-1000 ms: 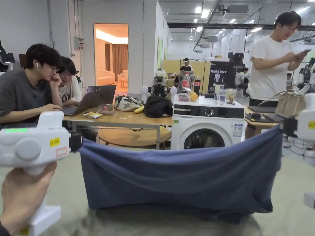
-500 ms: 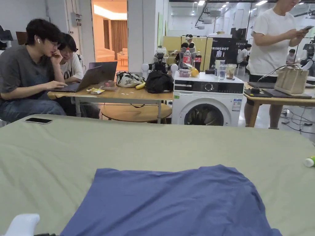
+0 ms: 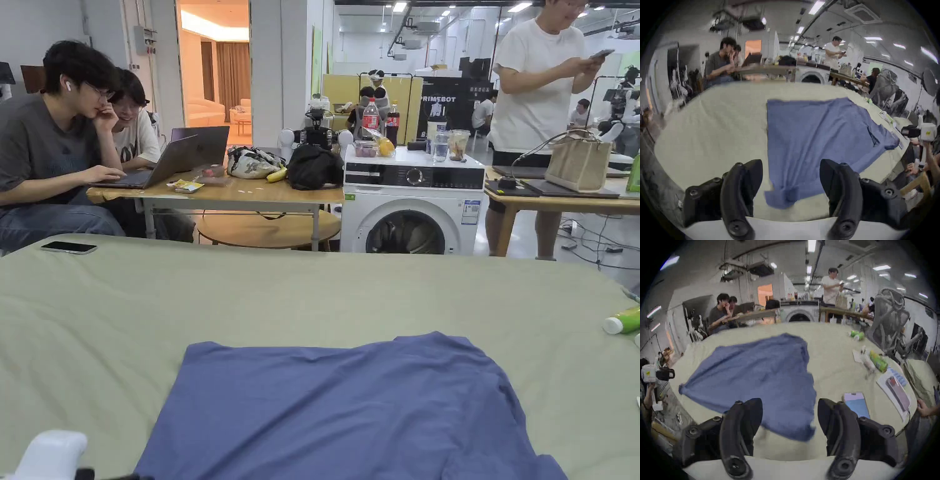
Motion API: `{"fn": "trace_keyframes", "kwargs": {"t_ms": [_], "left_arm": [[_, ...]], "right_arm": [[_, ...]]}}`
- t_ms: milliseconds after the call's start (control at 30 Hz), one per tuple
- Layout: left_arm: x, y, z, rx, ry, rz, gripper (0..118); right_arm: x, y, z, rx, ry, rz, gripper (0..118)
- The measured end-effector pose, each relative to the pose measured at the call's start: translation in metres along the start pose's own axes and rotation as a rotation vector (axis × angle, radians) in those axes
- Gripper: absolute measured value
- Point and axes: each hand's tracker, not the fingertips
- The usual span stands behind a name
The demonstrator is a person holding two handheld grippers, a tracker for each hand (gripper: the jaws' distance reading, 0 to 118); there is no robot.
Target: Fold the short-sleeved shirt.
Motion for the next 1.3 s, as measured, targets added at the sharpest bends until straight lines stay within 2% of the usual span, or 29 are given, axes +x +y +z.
{"fn": "trace_keyframes", "kwargs": {"t_ms": [67,200,333,367,400,433,467,500,533,633,733,867,933,967,1000,1033,1067,1100,1300], "left_arm": [[0.015,0.016,0.006,0.079,0.016,-0.017,73],[0.04,0.039,0.002,0.132,0.007,0.015,73],[0.058,0.05,0.0,0.161,-0.01,-0.002,69],[0.061,0.051,0.001,0.157,-0.031,-0.04,62],[0.064,0.051,0.0,0.155,-0.037,-0.081,46],[0.067,0.05,0.0,0.156,-0.015,-0.093,24],[0.071,0.048,0.001,0.156,0.003,-0.103,10],[0.073,0.045,0.002,0.163,-0.001,-0.101,3],[0.073,0.044,0.001,0.167,-0.013,-0.101,0],[0.074,0.041,0.001,0.166,-0.023,-0.054,0],[0.068,0.041,0.0,0.165,-0.033,-0.035,0],[0.053,0.039,0.004,0.145,-0.048,-0.021,0],[0.038,0.034,0.003,0.078,-0.073,-0.01,0],[0.032,0.028,0.002,0.037,-0.033,-0.039,7],[0.024,0.02,0.001,0.027,-0.002,-0.073,20],[0.017,0.013,0.001,0.004,0.019,-0.091,40],[0.008,0.004,-0.001,-0.024,0.02,-0.093,51],[0.0,-0.003,-0.002,-0.063,0.016,-0.075,54],[-0.024,-0.033,-0.021,-0.201,-0.005,0.028,54]], "right_arm": [[-0.014,0.014,-0.003,0.049,0.004,0.014,72],[-0.047,0.03,-0.01,0.11,0.084,0.016,72],[-0.072,0.035,-0.02,0.123,0.083,0.063,68],[-0.077,0.035,-0.022,0.123,0.077,0.069,63],[-0.081,0.034,-0.023,0.122,0.067,0.072,51],[-0.083,0.034,-0.025,0.12,0.057,0.072,31],[-0.085,0.033,-0.028,0.116,0.049,0.068,18],[-0.086,0.033,-0.032,0.108,0.047,0.065,10],[-0.086,0.032,-0.034,0.098,0.05,0.054,1],[-0.088,0.027,-0.038,0.075,0.05,0.041,0],[-0.091,0.022,-0.039,0.073,0.009,0.101,0],[-0.089,0.019,-0.034,0.069,0.031,0.114,0],[-0.086,0.019,-0.029,0.069,0.041,0.122,0],[-0.083,0.017,-0.027,0.068,0.044,0.126,0],[-0.08,0.016,-0.025,0.062,0.046,0.129,0],[-0.078,0.016,-0.023,0.058,0.05,0.128,0],[-0.074,0.014,-0.021,0.053,0.055,0.124,0],[-0.07,0.013,-0.019,0.047,0.061,0.114,0],[-0.052,0.009,-0.019,0.025,0.062,0.057,0]]}}
